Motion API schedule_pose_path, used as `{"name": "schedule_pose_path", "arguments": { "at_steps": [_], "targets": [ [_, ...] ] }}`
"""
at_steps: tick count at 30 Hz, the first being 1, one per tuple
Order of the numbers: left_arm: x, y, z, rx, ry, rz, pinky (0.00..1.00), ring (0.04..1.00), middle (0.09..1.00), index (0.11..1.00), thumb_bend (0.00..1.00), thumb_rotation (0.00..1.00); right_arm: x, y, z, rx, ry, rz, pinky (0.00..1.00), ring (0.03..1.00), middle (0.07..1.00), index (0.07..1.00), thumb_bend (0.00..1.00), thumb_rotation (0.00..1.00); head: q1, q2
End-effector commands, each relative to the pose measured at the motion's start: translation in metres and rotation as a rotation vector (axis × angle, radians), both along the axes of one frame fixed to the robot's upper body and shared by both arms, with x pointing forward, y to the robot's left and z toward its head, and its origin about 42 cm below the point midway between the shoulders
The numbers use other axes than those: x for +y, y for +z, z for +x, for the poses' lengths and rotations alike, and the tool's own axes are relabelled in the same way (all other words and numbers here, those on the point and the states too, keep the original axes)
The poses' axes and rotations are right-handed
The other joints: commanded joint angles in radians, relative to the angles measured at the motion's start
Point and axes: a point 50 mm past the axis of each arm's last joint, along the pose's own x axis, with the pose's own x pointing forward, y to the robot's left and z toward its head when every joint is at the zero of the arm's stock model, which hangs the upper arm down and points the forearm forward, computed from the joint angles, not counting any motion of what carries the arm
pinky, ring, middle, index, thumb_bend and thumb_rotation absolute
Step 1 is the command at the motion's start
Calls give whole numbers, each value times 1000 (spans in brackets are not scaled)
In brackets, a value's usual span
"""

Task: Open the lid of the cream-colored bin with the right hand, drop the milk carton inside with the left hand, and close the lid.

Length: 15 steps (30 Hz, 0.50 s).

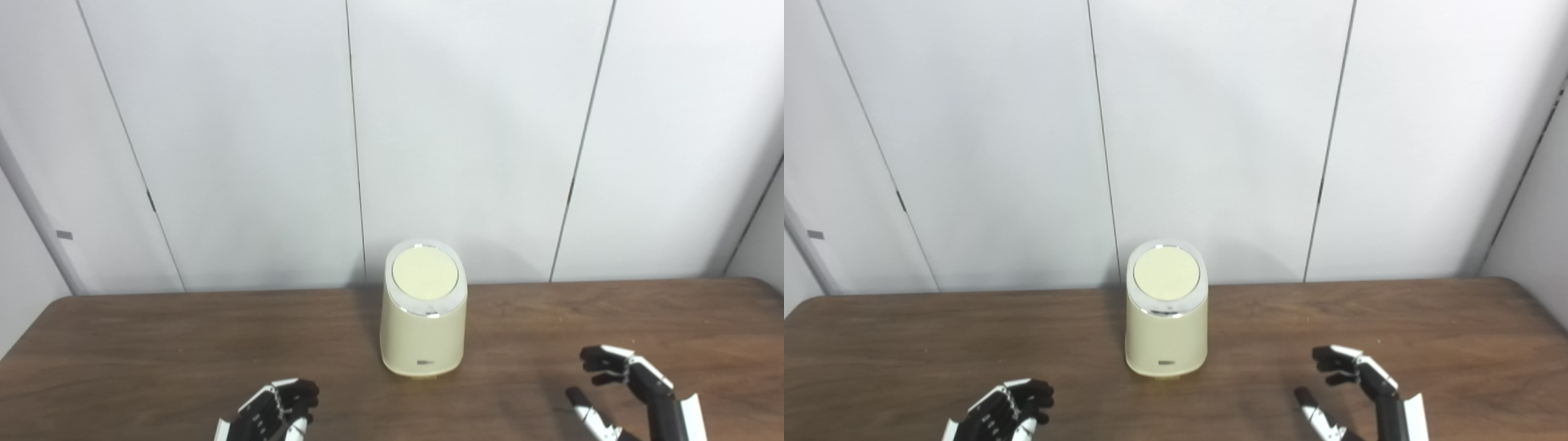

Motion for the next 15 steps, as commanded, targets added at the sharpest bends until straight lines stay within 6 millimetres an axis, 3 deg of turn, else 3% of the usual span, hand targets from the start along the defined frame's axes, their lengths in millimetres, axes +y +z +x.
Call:
{"name": "schedule_pose_path", "arguments": {
  "at_steps": [1,15],
  "targets": [
    [3,6,1,-47,20,15,551,629,646,637,195,242,5,-15,0,65,-13,7,526,615,640,629,280,228,0,3],
    [1,8,1,-46,48,7,535,616,640,627,192,240,3,-15,5,74,11,-19,518,609,636,631,279,232,4,16]
  ]
}}
